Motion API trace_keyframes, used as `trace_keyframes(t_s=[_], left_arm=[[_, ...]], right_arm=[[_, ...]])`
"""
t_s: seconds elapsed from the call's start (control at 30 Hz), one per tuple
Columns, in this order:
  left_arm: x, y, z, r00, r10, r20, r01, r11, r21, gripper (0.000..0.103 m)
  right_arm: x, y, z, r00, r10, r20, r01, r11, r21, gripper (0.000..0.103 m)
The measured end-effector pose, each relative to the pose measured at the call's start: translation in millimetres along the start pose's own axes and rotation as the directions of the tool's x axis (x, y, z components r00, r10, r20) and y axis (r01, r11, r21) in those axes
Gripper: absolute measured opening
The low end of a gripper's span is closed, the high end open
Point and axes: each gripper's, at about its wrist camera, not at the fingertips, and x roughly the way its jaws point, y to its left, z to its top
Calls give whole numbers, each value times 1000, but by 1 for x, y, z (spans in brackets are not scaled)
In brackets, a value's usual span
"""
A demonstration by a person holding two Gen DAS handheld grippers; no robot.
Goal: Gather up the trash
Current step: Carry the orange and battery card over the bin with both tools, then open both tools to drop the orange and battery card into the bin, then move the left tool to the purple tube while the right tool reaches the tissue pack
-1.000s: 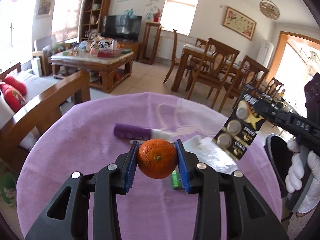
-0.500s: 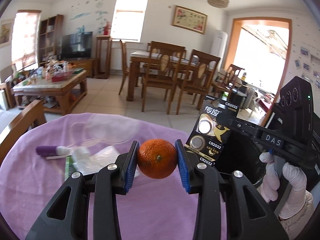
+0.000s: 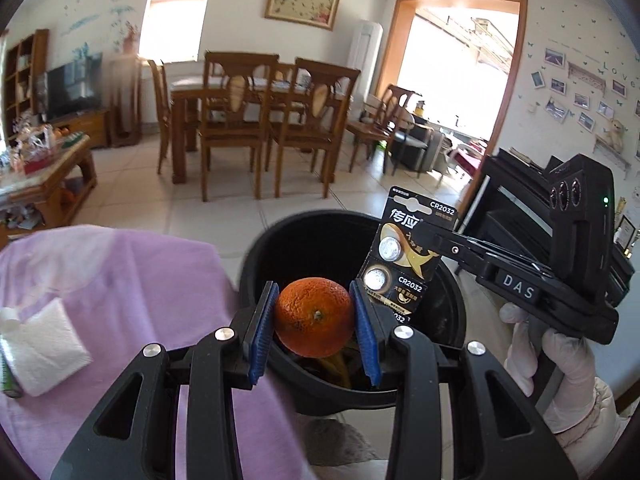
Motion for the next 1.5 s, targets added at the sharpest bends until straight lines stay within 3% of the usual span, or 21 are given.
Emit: trace_keyframes(t_s=[0.17,0.47,0.9,1.0,1.1,1.17,1.33,1.43,1.5], left_arm=[[35,-11,-4,997,-28,-75,27,1000,-4,37],[66,-15,-19,985,-7,-172,10,1000,18,37],[75,-25,-24,979,17,-203,-3,998,67,38],[74,-29,-21,982,14,-190,0,997,71,42],[66,-30,-20,987,23,-157,-11,997,81,65],[59,-30,-18,991,34,-126,-23,996,89,71],[38,-29,-18,995,55,-80,-48,994,94,72],[20,-27,-15,997,80,-25,-77,992,100,87],[10,-25,-14,996,93,2,-93,990,107,87]], right_arm=[[16,-19,-23,997,-49,-57,50,998,28,2],[51,-27,-49,990,-69,-120,73,997,29,3],[62,-25,-53,985,-80,-150,86,996,37,4],[61,-22,-53,985,-86,-148,93,995,39,14],[58,-19,-54,987,-88,-136,93,995,31,31],[56,-17,-54,988,-96,-125,101,994,31,46],[52,-13,-54,990,-99,-101,103,994,35,49],[52,-9,-52,991,-91,-93,95,995,36,51],[51,-4,-50,993,-80,-84,83,996,34,57]])
